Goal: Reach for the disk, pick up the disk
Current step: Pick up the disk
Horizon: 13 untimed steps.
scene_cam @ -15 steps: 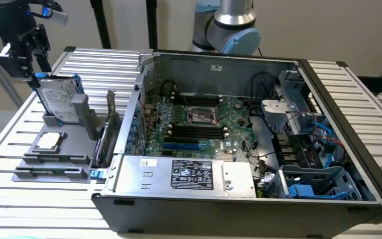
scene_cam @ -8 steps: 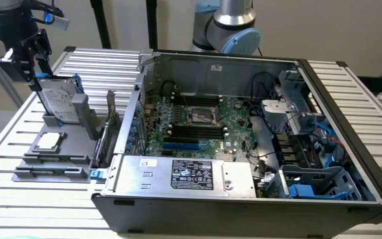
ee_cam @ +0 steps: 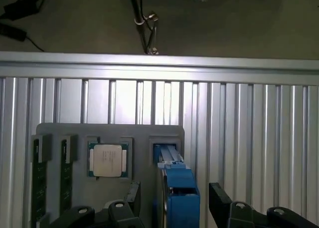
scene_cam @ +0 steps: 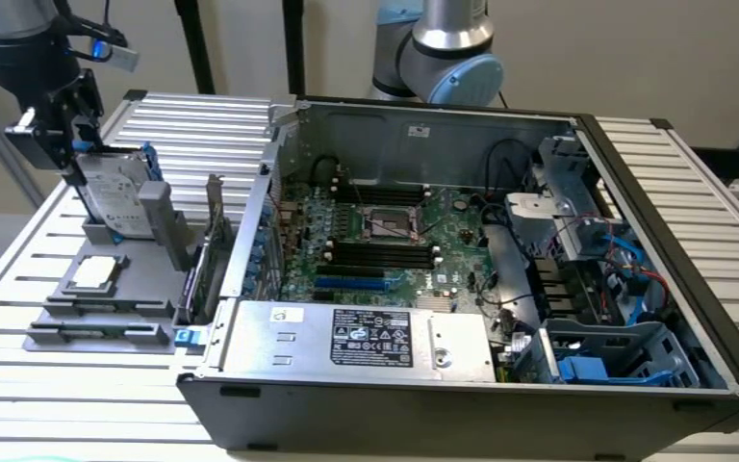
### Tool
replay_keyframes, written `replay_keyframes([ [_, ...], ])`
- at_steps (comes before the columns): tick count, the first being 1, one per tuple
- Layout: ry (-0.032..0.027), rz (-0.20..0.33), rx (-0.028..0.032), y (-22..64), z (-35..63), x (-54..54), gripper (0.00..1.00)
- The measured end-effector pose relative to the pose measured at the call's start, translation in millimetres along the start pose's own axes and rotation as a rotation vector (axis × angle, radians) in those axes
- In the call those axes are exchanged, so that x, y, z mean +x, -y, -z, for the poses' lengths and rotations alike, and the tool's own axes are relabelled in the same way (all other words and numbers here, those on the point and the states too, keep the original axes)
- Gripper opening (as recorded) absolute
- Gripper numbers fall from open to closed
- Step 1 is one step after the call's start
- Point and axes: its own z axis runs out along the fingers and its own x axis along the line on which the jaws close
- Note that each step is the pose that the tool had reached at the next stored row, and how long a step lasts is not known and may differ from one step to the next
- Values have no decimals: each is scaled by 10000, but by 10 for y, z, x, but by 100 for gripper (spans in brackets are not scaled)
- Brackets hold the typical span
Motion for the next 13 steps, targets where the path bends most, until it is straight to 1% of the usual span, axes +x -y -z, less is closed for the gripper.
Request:
replay_keyframes([
  [4, -4, 226, -3, -7, -14, -7, 65],
  [11, -5, 253, -3, -15, -20, -8, 65],
  [12, -5, 252, -3, -16, -21, -8, 63],
  [13, -5, 252, -4, -16, -21, -8, 57],
])
